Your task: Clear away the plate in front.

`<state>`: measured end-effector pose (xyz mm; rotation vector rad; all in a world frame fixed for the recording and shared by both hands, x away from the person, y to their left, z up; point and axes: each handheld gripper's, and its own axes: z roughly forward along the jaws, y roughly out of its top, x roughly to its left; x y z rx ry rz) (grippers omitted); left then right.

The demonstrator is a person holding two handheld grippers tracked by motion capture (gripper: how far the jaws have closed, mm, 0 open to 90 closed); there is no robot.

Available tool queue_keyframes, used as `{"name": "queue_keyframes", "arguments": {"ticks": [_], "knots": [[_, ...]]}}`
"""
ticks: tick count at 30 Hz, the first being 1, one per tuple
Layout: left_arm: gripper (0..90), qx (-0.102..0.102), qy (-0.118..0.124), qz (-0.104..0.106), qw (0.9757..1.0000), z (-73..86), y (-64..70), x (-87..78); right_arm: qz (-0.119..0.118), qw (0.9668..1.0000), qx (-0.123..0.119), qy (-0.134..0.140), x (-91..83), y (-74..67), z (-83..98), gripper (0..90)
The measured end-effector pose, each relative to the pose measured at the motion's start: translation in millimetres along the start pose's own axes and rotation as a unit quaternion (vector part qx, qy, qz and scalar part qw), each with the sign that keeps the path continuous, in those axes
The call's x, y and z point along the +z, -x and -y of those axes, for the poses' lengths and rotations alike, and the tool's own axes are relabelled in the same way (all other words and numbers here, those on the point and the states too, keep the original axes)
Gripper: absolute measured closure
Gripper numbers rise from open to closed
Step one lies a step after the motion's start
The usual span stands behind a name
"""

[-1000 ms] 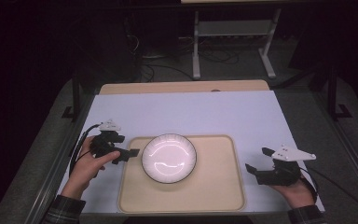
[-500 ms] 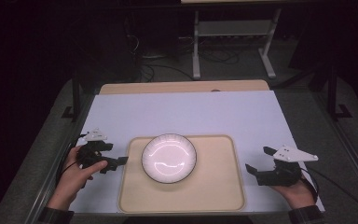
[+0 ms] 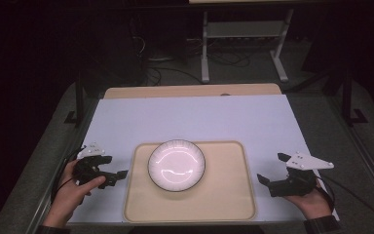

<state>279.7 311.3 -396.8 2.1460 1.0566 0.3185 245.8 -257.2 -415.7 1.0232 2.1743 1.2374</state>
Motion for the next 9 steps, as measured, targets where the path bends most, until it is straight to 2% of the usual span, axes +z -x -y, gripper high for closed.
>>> {"name": "queue_keyframes", "arguments": {"ticks": [4, 9], "knots": [[13.7, 0.002, -0.004, -0.002, 1.0, 7.9, -0.4, 0.1, 0.001, 1.0, 0.0, 0.0, 0.0, 0.1, 0.3, 0.0], [13.7, 0.002, -0.004, -0.002, 1.0, 9.1, -0.2, -0.1, 0.0, 1.0, -0.001, -0.001, 0.6, -0.2, 0.7, 0.0]]}}
